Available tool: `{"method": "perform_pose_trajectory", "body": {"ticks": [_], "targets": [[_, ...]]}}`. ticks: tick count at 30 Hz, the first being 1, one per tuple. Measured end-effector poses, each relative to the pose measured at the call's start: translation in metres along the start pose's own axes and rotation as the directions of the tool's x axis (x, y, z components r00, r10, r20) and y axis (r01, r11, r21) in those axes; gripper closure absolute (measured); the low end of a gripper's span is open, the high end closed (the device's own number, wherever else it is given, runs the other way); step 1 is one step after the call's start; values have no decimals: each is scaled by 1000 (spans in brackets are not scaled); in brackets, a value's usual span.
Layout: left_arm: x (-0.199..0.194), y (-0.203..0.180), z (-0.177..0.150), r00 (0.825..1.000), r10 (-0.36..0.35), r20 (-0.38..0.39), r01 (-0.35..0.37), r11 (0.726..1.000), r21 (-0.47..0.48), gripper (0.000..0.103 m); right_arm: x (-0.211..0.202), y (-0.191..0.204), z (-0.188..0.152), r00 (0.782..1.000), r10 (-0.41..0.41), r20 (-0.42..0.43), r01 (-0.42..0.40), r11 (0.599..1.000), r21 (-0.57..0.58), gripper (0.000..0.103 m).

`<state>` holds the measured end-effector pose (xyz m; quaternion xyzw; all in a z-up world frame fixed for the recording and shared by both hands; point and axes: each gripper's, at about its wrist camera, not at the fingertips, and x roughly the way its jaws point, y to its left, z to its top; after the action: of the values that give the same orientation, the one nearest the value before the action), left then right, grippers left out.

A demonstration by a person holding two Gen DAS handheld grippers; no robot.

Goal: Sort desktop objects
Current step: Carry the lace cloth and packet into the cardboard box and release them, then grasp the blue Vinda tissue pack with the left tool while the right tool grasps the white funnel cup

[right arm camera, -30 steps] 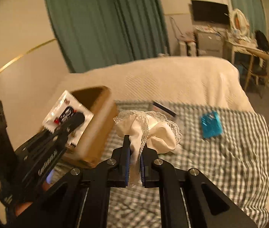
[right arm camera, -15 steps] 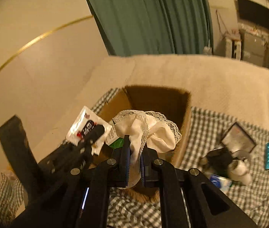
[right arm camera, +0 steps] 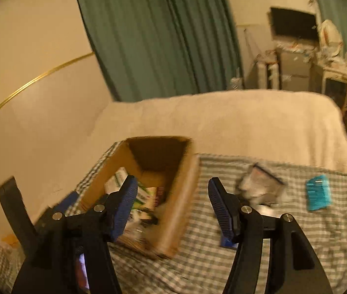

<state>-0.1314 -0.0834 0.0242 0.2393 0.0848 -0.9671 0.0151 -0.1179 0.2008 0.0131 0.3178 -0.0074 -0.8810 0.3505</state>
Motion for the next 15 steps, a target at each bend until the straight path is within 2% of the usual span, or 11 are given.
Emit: {"method": "perform_pose_trajectory", "body": {"ticks": [5, 8, 12, 15], "targets": [[-4, -70, -18, 996, -80, -43, 82, 995, 49, 0, -62, -49, -25, 994, -101, 42, 100, 995, 14, 43], [16, -100, -44, 987, -123, -106, 128, 991, 41, 0, -82, -79, -45, 986, -159, 51, 158, 987, 25, 43], [58, -118, -87, 972, -129, -198, 134, 991, 8, 0, -77, -119, -78, 978, -208, 21, 207, 978, 29, 43], [87, -124, -114, 965, -95, -243, 105, 994, 30, 0, -68, -135, -97, 973, -232, -14, 233, 972, 15, 43]]}}
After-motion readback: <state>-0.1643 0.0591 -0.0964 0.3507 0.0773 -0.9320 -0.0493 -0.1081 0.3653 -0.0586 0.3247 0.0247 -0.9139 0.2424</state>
